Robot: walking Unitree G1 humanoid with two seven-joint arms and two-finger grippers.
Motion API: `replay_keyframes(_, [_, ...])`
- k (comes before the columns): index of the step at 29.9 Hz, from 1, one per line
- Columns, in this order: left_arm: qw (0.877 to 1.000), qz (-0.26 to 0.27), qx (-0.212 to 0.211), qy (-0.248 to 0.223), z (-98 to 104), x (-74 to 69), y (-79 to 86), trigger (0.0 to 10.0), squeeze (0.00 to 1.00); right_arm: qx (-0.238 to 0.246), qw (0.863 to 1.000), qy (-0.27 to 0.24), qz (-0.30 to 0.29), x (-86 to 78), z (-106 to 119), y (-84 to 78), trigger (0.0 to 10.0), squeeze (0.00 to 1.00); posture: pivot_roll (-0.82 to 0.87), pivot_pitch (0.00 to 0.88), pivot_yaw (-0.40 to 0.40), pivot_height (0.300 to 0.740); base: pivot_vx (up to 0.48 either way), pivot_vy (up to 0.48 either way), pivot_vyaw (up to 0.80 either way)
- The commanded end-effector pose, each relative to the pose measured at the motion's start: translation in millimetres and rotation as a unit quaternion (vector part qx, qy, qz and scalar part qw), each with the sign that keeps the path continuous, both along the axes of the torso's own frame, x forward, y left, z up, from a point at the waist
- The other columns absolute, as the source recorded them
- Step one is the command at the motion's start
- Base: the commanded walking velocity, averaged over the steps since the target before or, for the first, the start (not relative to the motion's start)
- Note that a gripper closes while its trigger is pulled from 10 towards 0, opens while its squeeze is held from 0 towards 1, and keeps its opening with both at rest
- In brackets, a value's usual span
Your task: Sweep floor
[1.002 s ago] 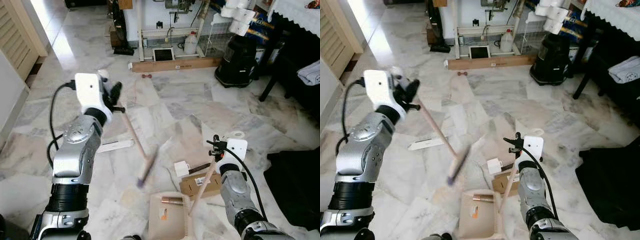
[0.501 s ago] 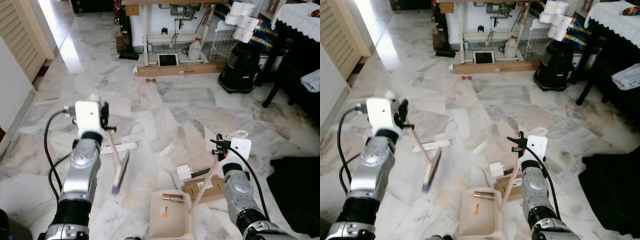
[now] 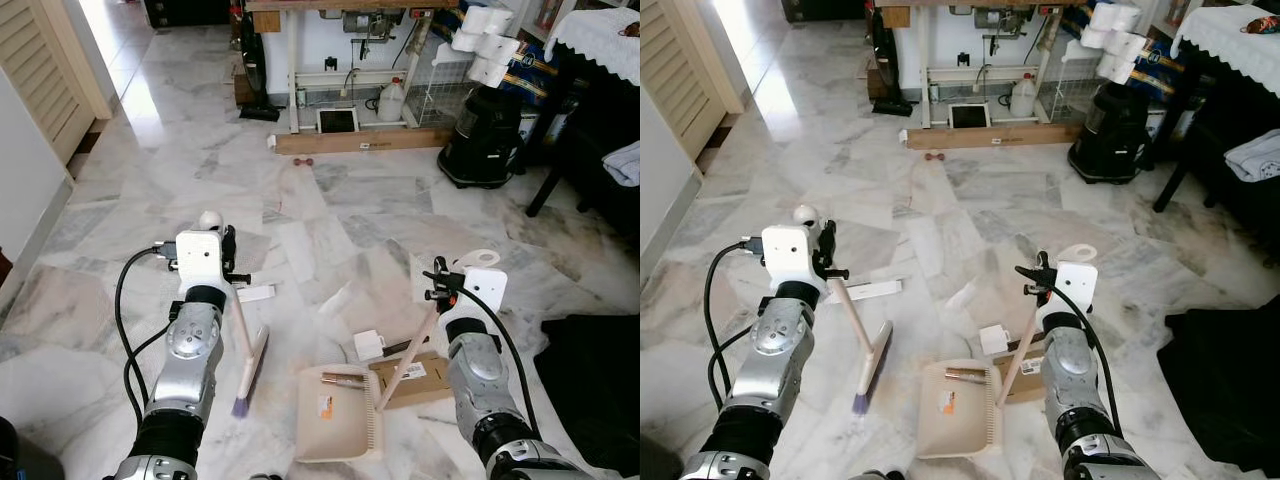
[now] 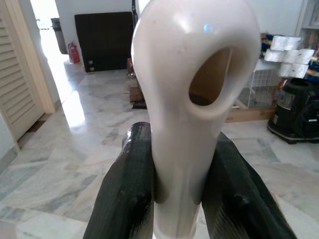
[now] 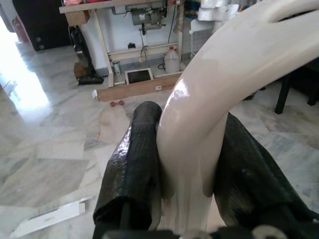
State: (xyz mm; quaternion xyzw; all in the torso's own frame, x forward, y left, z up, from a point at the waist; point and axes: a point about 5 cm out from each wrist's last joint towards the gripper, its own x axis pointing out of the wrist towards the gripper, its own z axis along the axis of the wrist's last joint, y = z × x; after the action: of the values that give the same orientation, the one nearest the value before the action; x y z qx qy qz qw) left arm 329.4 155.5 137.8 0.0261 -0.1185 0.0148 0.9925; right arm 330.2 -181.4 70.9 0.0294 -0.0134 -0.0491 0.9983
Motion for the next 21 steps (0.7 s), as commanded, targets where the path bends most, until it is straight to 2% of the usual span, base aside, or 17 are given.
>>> replay_keyframes(1, [1.0,0.005,0.01,-0.021,6.4,0.8,0.3,10.0,0.0,0.009,0.999,-0.043,-0.004,5.3,15.6,0.1,10.0,0.0,0.06,0.0,0.004,0.74,0.0,0.0,0.0])
replay_keyframes(10, [0.999,0.004,0.009,-0.034,6.8,0.9,-0.4,10.0,0.0,0.042,0.997,-0.058,-0.005,7.8,21.2,4.3,10.0,0.0,0.06,0.0,0.008,0.74,0.0,0.0,0.0])
replay_keyframes(21, [0.999,0.018,0.004,-0.042,6.0,-0.9,2.8,10.0,0.0,0.04,0.997,-0.07,-0.004,11.1,28.3,4.8,10.0,0.0,0.06,0.0,0.003,0.74,0.0,0.0,0.0])
